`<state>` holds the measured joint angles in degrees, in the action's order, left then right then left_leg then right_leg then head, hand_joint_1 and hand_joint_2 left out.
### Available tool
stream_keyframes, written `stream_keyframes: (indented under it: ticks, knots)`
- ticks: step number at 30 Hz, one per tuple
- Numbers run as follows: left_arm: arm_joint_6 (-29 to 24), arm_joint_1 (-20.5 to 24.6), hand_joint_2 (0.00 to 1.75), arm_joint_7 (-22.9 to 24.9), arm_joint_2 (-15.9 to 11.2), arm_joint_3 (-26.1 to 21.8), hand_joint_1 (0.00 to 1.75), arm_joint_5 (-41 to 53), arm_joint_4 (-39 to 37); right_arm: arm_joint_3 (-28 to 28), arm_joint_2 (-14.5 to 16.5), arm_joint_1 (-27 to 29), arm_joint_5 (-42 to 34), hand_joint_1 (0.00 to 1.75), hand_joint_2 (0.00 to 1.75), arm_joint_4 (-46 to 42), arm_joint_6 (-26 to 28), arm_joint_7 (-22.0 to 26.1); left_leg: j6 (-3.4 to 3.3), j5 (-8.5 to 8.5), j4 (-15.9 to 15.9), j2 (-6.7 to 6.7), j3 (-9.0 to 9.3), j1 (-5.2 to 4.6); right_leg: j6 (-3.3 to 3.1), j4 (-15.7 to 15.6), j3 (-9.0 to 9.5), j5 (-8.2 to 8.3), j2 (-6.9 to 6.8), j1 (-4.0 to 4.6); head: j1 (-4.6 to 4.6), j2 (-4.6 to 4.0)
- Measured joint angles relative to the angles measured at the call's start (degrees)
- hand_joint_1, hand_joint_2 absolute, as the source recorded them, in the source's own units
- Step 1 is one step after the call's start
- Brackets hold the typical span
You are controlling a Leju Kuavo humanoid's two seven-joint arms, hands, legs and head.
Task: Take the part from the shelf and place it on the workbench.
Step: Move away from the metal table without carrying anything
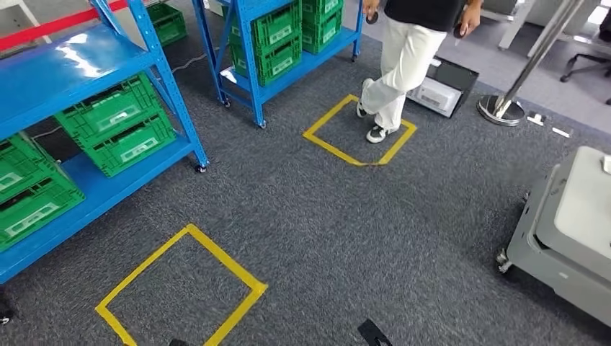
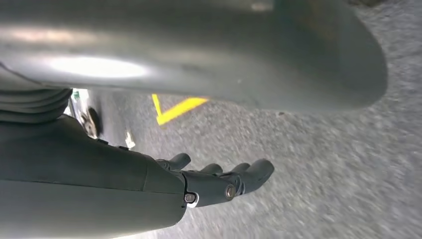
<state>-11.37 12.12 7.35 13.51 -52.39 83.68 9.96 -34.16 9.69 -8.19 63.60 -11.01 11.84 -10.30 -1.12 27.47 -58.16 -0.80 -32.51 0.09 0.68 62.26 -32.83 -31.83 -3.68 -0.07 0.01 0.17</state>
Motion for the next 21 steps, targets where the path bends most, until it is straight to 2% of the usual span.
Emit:
stream_keyframes:
  ticks: [1, 2, 3, 4, 5, 6, 8, 9, 10, 12, 13, 15, 16, 17, 18, 19, 20, 21]
  knots:
    - [0.1, 0.1, 0.00, 0.2, 0.0, 0.0, 0.00, 0.0, 0.0, 0.0, 0.0, 0.1, 0.1, 0.00, 0.00, 0.0, -0.1, -0.2, -0.13, -0.07, 0.0, 0.59, -0.06, 0.07, 0.24, 3.4, -1.54, -1.78, 1.79, -0.18, 0.09, 0.00]
    - [0.3, 0.2, 0.00, 0.4, 0.0, 0.0, 0.00, 0.0, 0.0, 0.0, 0.0, 0.4, 0.2, 0.00, 0.00, 0.0, -0.2, -0.7, -0.23, -0.10, 0.0, 1.28, -0.17, 0.13, 0.37, 7.4, -3.50, -3.58, 2.81, -0.30, 0.14, 0.00]
    - [0.5, 0.2, 0.00, 0.6, 0.0, 0.0, 0.00, -0.1, 0.0, 0.0, -0.1, 0.7, 0.3, 0.00, 0.00, 0.0, -0.3, -1.2, -0.26, -0.10, -0.1, 2.03, -0.24, 0.14, 0.46, 10.6, -5.14, -4.63, 3.21, -0.38, 0.16, 0.00]
    - [0.7, 0.2, 0.00, 0.8, -0.1, 0.0, 0.00, -0.2, 0.0, 0.0, -0.1, 1.2, 0.5, 0.00, 0.00, 0.0, -0.5, -1.6, -0.27, -0.10, -0.2, 2.83, -0.29, 0.16, 0.49, 12.1, -5.98, -4.60, 3.34, -0.44, 0.17, 0.00]
    - [0.9, 0.1, 0.00, 1.0, -0.1, 0.0, 0.00, -0.3, 0.0, 0.0, -0.2, 1.5, 0.7, 0.00, 0.00, 0.0, -0.6, -2.0, -0.21, -0.10, -0.3, 3.68, -0.31, 0.19, 0.47, 11.3, -5.77, -3.45, 3.47, -0.49, 0.17, 0.00]
    - [1.1, 0.1, 0.00, 1.2, -0.2, 0.0, 0.00, -0.4, 0.0, 0.0, -0.2, 1.8, 1.0, 0.00, 0.00, 0.0, -0.7, -2.1, -0.08, -0.08, -0.4, 4.47, -0.31, 0.24, 0.44, 8.3, -4.45, -1.41, 3.81, -0.57, 0.17, 0.00]
    - [1.4, 0.2, 0.00, 1.6, -0.3, 0.0, 0.00, -0.7, 0.0, 0.0, -0.4, 2.1, 1.3, 0.00, 0.00, 0.0, -1.0, -2.2, 0.48, 0.07, -0.9, 5.84, -0.47, 0.30, 0.33, 0.5, -0.90, 1.91, 5.98, -0.82, 0.17, 0.00]
    - [1.6, 0.2, 0.00, 1.7, -0.3, 0.0, 0.00, -0.7, 0.0, 0.0, -0.4, 2.2, 1.4, 0.00, 0.00, 0.0, -1.1, -2.2, 0.87, 0.11, -1.0, 6.37, -0.65, 0.29, 0.19, -2.0, 0.23, 2.63, 6.86, -0.89, 0.16, 0.00]
    - [1.7, 0.2, 0.00, 1.7, -0.4, 0.0, 0.00, -0.8, 0.0, 0.0, -0.5, 2.2, 1.4, 0.00, 0.00, 0.0, -1.2, -2.2, 1.29, 0.08, -1.1, 6.85, -0.84, 0.29, -0.03, -3.2, 0.71, 2.69, 7.45, -0.87, 0.15, 0.00]
    - [1.8, 0.2, 0.00, 1.8, -0.5, -0.1, 0.00, -0.8, 0.0, 0.0, -0.5, 2.2, 1.5, 0.00, 0.00, 0.0, -1.2, -2.2, 2.13, -0.19, -0.8, 7.80, -1.25, 0.40, -0.77, -3.4, 0.73, 2.78, 6.67, -0.71, 0.14, 0.00]
    - [1.8, 0.2, 0.00, 1.9, -0.6, -0.2, 0.00, -0.8, 0.0, 0.0, -0.5, 2.2, 1.5, 0.00, 0.00, 0.0, -1.2, -2.2, 2.47, -0.09, -0.9, 7.56, -1.46, 0.43, -1.21, -3.6, 0.78, 2.92, 6.13, -0.71, 0.11, 0.00]
    - [1.9, 0.2, 0.00, 2.2, -0.7, -0.3, 0.00, -0.7, 0.0, 0.0, -0.6, 2.1, 1.4, 0.00, 0.00, 0.0, -1.1, -1.8, 3.01, 1.83, -3.7, 5.15, -2.90, 0.34, -2.06, -4.0, 0.88, 3.15, 4.83, -0.80, -0.08, -0.01]
    - [1.9, 0.3, 0.00, 2.4, -0.7, -0.3, 0.00, -0.6, 0.0, 0.0, -0.6, 2.1, 1.3, 0.00, 0.00, 0.0, -1.1, -1.7, 3.19, 3.67, -6.8, 3.38, -4.30, 0.30, -2.35, -4.1, 0.91, 3.14, 4.10, -0.73, -0.19, -0.01]
    - [1.9, 0.4, 0.00, 2.5, -0.7, -0.3, 0.00, -0.5, 0.0, 0.0, -0.6, 2.1, 1.3, 0.00, 0.00, 0.0, -1.0, -1.5, 3.36, 5.69, -10.8, 2.17, -6.11, 0.29, -2.56, -4.1, 0.90, 3.06, 3.30, -0.61, -0.25, -0.01]
    - [1.9, 0.5, 0.00, 2.6, -0.7, -0.3, 0.00, -0.4, 0.0, 0.0, -0.6, 2.2, 1.2, 0.00, 0.00, 0.0, -1.0, -1.4, 3.48, 7.18, -14.3, 1.54, -7.72, 0.30, -2.68, -4.1, 0.91, 2.98, 2.47, -0.50, -0.25, 0.00]
    - [2.0, 0.4, 0.00, 2.6, -0.7, -0.3, 0.00, -0.3, 0.0, 0.0, -0.6, 2.2, 1.2, 0.00, 0.00, 0.0, -1.0, -1.4, 3.52, 7.75, -16.6, 1.24, -8.66, 0.31, -2.76, -4.1, 0.94, 2.91, 1.67, -0.40, -0.25, 0.00]
    - [2.0, 0.4, 0.00, 2.6, -0.7, -0.3, 0.00, -0.2, 0.0, 0.0, -0.6, 2.2, 1.2, 0.00, 0.00, 0.0, -0.9, -1.3, 3.48, 7.17, -16.6, 1.10, -8.52, 0.31, -2.80, -4.1, 1.00, 2.84, 0.94, -0.33, -0.25, 0.00]
    - [2.0, 0.3, 0.00, 2.6, -0.7, -0.3, 0.00, 0.0, 0.0, 0.0, -0.6, 2.1, 1.1, 0.00, 0.00, 0.0, -0.8, -1.1, 3.34, 5.61, -14.3, 0.87, -7.20, 0.29, -2.77, -4.1, 1.12, 2.76, 0.28, -0.28, -0.25, 0.00]
